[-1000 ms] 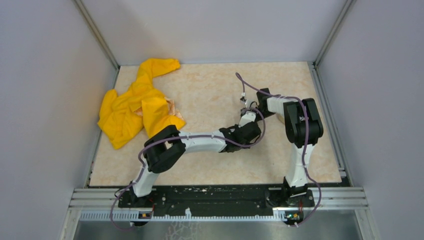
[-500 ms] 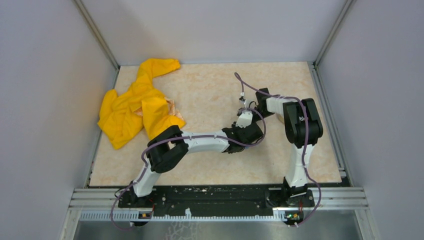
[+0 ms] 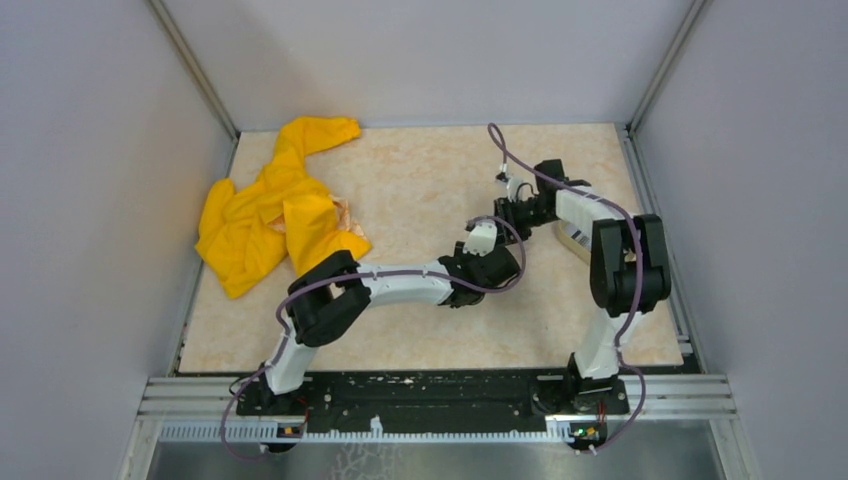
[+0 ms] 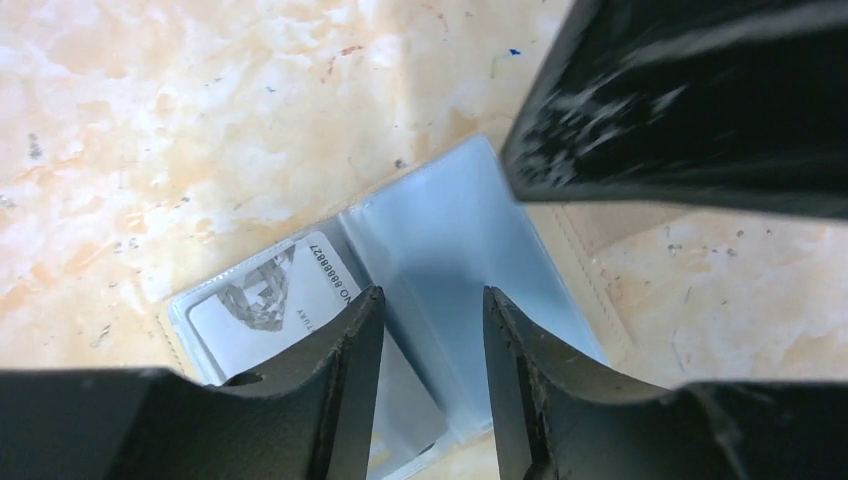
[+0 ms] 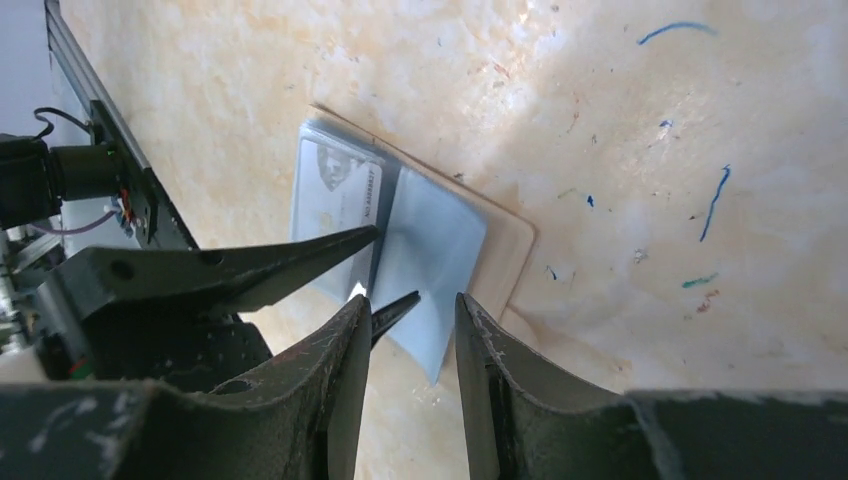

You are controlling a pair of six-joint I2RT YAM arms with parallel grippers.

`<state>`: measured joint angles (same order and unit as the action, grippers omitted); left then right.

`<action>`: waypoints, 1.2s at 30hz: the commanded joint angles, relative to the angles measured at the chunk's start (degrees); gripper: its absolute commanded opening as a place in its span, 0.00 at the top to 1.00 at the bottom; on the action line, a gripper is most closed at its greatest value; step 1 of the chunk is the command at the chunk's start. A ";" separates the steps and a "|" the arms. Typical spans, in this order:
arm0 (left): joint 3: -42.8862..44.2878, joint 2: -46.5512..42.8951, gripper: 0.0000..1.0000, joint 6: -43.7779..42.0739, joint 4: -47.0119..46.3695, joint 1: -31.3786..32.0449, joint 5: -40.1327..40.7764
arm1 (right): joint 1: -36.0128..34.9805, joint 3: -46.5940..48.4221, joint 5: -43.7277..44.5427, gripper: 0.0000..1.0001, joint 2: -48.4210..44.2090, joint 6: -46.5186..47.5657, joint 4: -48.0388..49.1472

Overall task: Put the credit cards into the card holder
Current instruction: Insert the credit card into the card holder.

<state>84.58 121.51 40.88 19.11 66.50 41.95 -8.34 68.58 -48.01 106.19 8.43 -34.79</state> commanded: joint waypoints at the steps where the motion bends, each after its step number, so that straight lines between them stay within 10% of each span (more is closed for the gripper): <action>1: -2.77 -6.15 0.52 -0.49 -0.21 -0.23 0.76 | 0.62 -0.56 -2.14 0.63 -7.51 4.26 -0.19; 16: -36.06 -36.54 0.12 -8.22 -23.17 -1.34 -12.23 | -0.41 -14.85 -10.41 0.61 -29.08 19.57 14.32; 22: -58.59 -46.78 0.12 -0.02 -46.31 -11.58 -35.50 | -3.34 -17.13 -2.77 0.70 -26.09 36.58 9.35; 26: -67.84 -46.54 0.11 8.00 -62.77 -17.86 -46.19 | -4.38 -14.45 7.46 0.75 -20.87 32.34 8.52; 36: -65.86 -35.96 0.10 14.02 -69.24 -21.95 -52.10 | -5.08 -11.36 16.99 0.77 -12.86 27.53 6.61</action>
<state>17.04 81.58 50.65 -43.09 45.74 -5.80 -12.75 54.43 -34.61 92.44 37.21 -27.99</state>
